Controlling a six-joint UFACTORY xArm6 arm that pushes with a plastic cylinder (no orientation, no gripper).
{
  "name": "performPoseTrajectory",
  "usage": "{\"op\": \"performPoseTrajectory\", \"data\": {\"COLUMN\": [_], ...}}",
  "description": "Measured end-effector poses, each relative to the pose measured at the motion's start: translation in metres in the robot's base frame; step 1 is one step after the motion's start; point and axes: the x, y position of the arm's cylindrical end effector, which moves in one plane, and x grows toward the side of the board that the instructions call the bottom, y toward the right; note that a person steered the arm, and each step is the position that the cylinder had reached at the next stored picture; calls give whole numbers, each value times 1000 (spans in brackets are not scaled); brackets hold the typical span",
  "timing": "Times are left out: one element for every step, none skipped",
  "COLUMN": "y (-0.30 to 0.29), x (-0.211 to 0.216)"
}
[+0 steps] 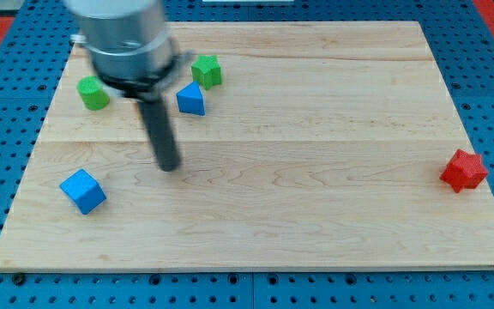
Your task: Move the blue cube closer to the green circle
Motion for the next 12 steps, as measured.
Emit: {"op": "performPoseTrajectory", "data": {"y": [5, -34, -87, -129, -153, -164, -159, -147, -128, -130, -185, -204], "x": [63, 78, 59, 54, 54, 45, 15, -14, -9, 38, 35, 15]}}
